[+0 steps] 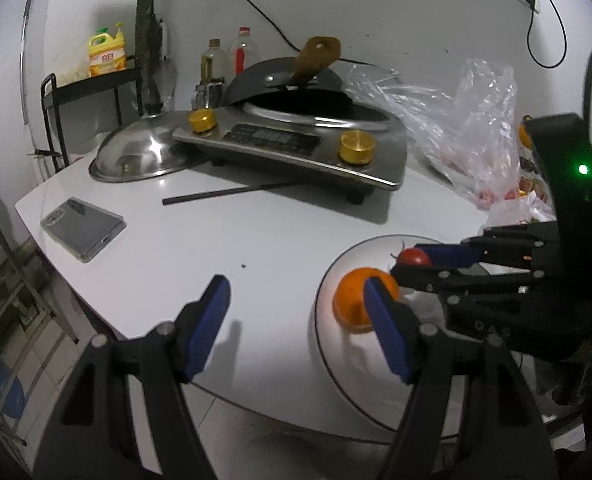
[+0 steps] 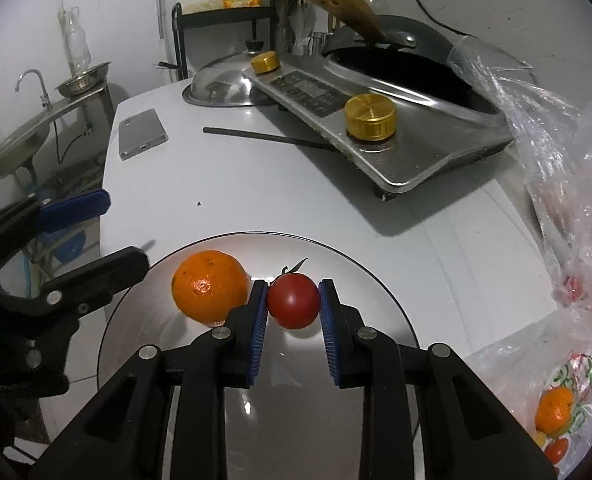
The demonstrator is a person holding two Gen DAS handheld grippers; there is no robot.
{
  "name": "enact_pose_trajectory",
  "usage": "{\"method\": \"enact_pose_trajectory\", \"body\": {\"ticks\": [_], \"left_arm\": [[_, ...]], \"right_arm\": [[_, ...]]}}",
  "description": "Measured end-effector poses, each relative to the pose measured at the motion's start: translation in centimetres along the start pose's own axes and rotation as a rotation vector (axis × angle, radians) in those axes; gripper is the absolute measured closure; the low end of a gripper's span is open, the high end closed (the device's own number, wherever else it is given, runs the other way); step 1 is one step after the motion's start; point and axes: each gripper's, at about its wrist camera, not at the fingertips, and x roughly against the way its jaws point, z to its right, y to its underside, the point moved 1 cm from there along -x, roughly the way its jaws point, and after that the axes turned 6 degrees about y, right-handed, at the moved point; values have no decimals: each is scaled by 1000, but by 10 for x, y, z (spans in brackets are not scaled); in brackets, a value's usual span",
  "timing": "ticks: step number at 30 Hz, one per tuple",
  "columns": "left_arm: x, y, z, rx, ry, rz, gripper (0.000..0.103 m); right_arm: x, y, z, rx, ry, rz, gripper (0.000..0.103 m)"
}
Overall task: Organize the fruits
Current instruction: 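Lower the cherry tomato beside the mandarin and open the right tool, then move both tools back over the fruits on the plastic bag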
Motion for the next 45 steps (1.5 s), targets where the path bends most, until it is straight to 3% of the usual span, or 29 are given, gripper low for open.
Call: {"method": "enact_pose_trajectory", "body": {"ticks": [12,15,18,30,45], "left_arm": [[11,3,0,22,0,15,27],[18,2,-1,36,-11,28,18],[24,1,1,41,-15,35,18],[50,-6,37,11,-10,58,18],[71,-9,97,-37,21,57,18]], "right_arm": [[-12,0,0,-22,2,-30,75],[-11,1,0,-26,8,-30,68],[-6,0,2,-33,18,-20,60],[53,8,23,-69,54,62,59],[133,42,53,-122,99,154,59]]}}
